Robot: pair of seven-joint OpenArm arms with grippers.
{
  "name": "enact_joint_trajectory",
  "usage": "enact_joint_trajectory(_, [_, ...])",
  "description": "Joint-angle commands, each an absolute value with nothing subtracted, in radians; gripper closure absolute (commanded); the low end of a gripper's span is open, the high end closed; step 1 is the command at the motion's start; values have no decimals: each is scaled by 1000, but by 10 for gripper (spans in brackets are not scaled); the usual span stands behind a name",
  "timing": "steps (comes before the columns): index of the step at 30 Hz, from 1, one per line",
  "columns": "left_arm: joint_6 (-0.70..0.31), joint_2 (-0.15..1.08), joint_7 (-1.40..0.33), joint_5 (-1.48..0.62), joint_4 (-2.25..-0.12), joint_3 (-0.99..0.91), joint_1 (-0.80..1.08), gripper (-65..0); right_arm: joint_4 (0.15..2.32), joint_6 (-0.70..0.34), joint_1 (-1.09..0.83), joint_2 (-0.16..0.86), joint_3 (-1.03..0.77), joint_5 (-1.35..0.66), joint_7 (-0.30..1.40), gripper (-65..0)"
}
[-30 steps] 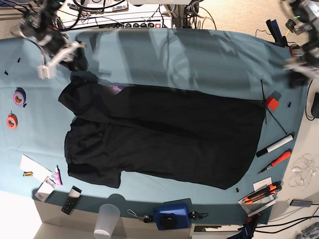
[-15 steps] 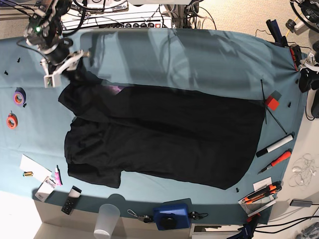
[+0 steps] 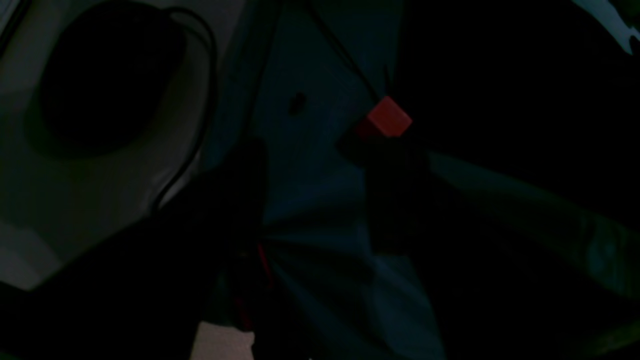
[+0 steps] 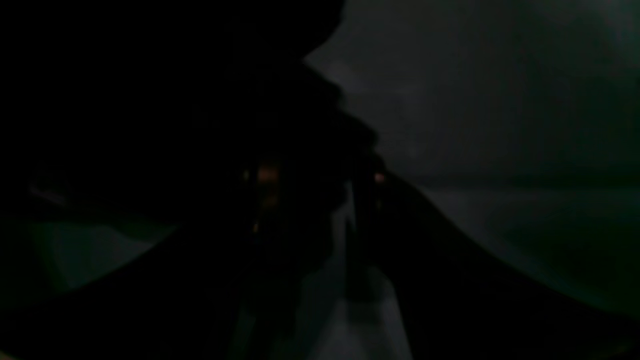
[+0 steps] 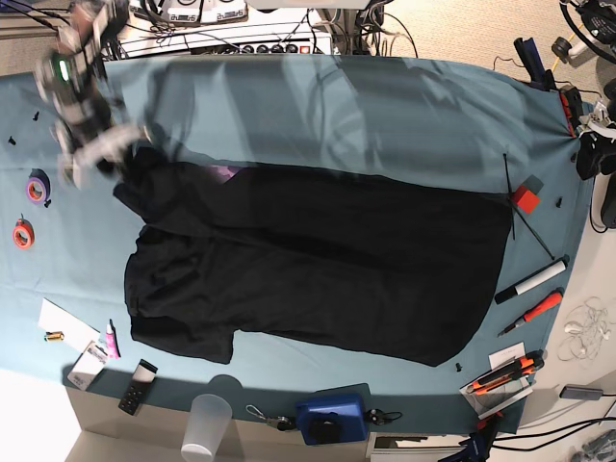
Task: Layout the t-shirt on the table in an organized manner, then fold the t-shirt properly
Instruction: 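Adjust the collar corner with the right gripper, pulling it outward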
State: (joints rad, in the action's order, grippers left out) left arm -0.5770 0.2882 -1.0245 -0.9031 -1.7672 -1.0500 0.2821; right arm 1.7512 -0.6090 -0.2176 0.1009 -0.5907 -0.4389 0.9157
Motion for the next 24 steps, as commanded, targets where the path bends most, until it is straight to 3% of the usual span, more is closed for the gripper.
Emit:
enact_joint_trajectory(1, [-582, 305, -1003, -928, -1783, -1056, 280, -320, 1743, -638, -209, 114, -575, -453, 929, -206])
enact_joint_trajectory(3, [-582, 305, -1003, -928, -1783, -1056, 280, -320, 1724, -698, -210, 114, -538, -485, 991, -206])
enact_joint_trajectory(8, [-582, 305, -1003, -928, -1783, -1056, 280, -320, 1746, -698, -219, 119, -548, -594, 1134, -208])
enact_joint_trajectory(14, [-582, 305, -1003, -928, -1783, -1056, 280, -320, 1805, -698, -220, 236, -621, -858, 1396, -307])
enact_joint_trajectory(18, [-582, 305, -1003, -928, -1783, -1056, 280, -320, 1806, -698, -262, 307, -644, -965, 1396, -307])
enact_joint_trajectory(24, [-589, 305, -1002, -928, -1783, -1056, 280, -320, 1806, -698, -316, 285, -642, -1084, 1396, -307])
